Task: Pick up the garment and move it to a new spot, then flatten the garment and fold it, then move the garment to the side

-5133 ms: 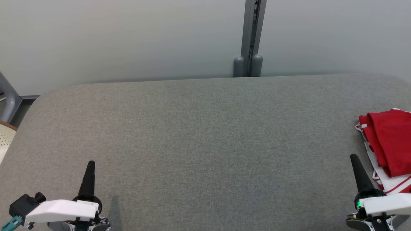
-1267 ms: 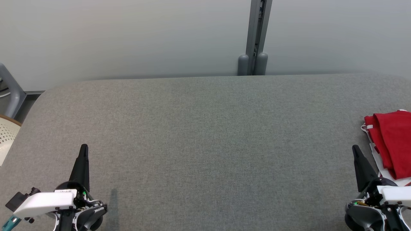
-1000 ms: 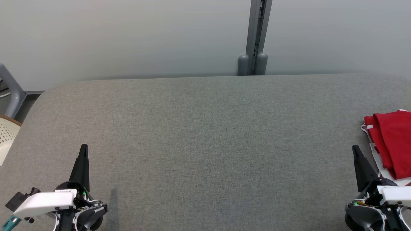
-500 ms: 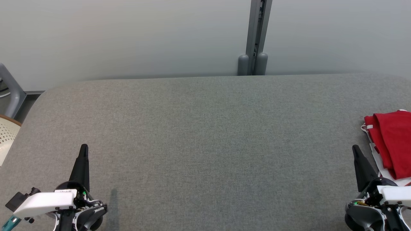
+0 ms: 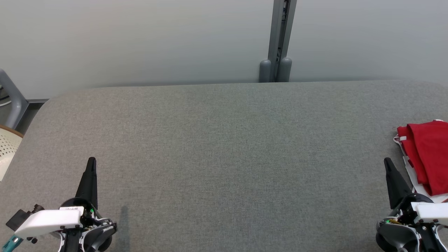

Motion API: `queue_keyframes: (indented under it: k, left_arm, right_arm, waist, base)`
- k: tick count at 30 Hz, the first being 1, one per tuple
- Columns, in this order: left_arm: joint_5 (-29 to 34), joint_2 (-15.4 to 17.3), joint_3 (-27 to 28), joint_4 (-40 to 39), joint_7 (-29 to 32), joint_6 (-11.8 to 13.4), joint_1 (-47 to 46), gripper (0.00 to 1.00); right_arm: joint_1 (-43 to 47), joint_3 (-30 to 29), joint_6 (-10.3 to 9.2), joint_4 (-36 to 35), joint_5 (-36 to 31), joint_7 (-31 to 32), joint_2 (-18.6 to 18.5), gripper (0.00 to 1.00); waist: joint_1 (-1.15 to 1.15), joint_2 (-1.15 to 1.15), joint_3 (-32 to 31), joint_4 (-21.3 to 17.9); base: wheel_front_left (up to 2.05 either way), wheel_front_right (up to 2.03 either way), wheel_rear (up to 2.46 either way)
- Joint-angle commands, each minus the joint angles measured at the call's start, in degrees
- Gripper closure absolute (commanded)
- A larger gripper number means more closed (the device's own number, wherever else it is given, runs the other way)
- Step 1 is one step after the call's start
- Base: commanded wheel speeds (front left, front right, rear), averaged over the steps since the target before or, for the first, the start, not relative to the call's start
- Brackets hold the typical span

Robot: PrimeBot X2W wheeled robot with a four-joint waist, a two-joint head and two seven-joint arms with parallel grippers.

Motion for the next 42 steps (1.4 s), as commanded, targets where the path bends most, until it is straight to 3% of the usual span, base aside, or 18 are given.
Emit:
queue_keyframes:
  k: [1, 42]
  left_arm:
    - [-0.1, 0.1, 0.1, 0.0, 0.2, -0.2, -0.7, 1.0]
    - [-0.1, 0.1, 0.1, 0.0, 0.2, -0.2, -0.7, 1.0]
  right_arm:
    - [-0.3, -0.1, 0.04, 0.1, 0.0, 0.1, -0.3, 1.0]
    - [-0.3, -0.1, 0.04, 0.1, -0.1, 0.1, -0.3, 1.0]
  waist:
    - [0.0, 0.0, 0.0, 0.0]
    - [0.0, 0.0, 0.0, 0.0]
  base:
    - [0.0, 0.0, 0.0]
    - [0.0, 0.0, 0.0]
